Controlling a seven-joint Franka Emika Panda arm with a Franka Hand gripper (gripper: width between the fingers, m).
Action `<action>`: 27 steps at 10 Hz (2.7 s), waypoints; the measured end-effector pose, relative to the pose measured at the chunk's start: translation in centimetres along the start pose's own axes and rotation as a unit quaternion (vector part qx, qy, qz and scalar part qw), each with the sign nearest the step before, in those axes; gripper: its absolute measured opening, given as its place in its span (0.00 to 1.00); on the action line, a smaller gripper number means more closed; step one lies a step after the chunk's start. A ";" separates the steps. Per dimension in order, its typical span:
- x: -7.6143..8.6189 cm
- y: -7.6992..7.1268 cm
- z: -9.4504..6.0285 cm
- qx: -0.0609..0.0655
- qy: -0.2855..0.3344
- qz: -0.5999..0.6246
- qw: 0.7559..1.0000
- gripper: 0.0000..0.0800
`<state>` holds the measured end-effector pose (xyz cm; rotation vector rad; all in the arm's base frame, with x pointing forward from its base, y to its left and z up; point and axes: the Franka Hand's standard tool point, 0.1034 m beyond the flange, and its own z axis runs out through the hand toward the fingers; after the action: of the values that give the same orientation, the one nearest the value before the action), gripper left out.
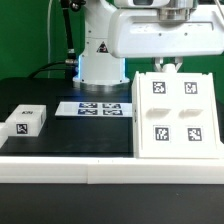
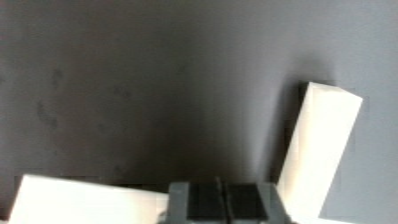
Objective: Assemble cabinet
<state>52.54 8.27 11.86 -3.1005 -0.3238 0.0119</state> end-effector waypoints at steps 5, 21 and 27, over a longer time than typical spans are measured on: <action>-0.2 0.2 0.2 0.001 -0.009 -0.002 1.000 0.00; 0.4 1.5 -1.0 0.001 -0.007 0.039 0.999 0.97; -4.2 1.4 1.1 -0.002 -0.019 0.108 0.994 1.00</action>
Offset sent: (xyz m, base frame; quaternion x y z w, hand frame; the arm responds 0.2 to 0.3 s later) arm 0.0000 0.0000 0.0000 0.0000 0.0000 0.0000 1.0000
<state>48.70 6.08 10.78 -3.1245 0.0130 0.0735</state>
